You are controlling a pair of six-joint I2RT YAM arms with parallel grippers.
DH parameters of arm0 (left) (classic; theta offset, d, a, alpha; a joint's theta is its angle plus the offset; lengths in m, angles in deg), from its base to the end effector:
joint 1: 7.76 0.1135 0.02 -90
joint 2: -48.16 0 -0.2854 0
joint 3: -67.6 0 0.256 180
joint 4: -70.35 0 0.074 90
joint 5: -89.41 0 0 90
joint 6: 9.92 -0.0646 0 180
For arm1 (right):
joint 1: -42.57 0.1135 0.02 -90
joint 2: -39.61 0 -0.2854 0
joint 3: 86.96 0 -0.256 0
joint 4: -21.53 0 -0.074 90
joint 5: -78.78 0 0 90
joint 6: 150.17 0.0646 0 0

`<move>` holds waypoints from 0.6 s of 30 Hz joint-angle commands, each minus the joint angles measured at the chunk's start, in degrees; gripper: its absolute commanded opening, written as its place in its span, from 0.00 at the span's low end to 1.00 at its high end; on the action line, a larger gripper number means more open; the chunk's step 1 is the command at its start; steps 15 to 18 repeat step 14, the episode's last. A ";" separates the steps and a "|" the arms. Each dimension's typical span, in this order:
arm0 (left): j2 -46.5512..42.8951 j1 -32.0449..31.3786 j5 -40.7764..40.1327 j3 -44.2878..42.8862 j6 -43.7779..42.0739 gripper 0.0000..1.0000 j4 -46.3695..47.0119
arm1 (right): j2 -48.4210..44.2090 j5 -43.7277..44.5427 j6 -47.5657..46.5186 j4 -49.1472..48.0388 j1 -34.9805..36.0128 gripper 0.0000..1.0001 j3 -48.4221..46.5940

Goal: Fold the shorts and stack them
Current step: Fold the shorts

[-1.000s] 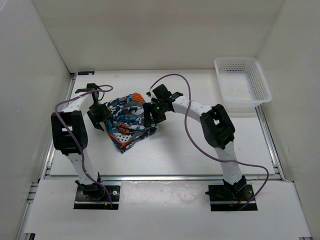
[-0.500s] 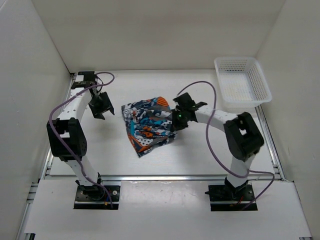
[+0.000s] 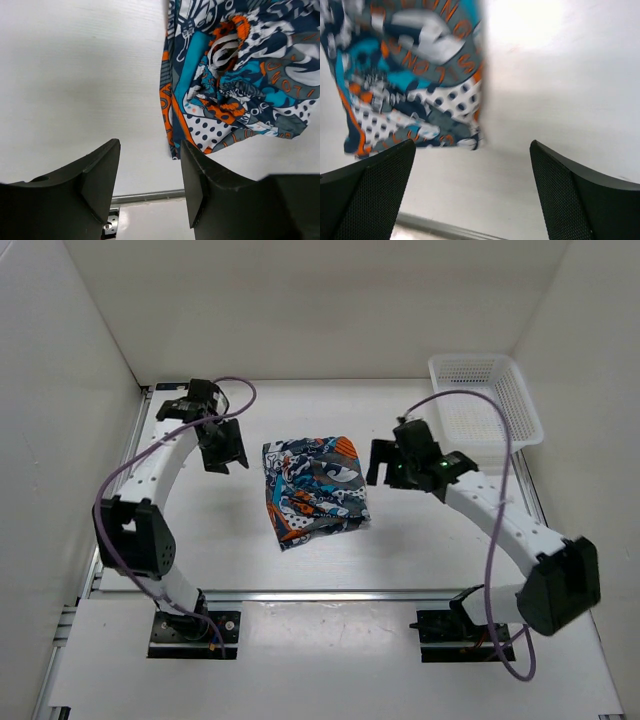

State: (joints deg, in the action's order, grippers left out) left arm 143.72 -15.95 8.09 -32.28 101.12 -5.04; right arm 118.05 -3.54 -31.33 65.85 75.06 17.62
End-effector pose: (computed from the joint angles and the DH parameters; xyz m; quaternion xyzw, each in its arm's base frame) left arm 0.3427 -0.0592 0.2864 -0.0977 0.9788 -0.1136 0.1398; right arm 0.2678 0.1603 0.2781 -0.0053 0.9297 0.1314 0.3440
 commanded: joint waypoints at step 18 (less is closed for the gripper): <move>-44.85 0.28 -17.83 8.63 8.66 0.74 2.96 | -23.41 33.63 3.59 16.35 -6.12 0.99 -1.25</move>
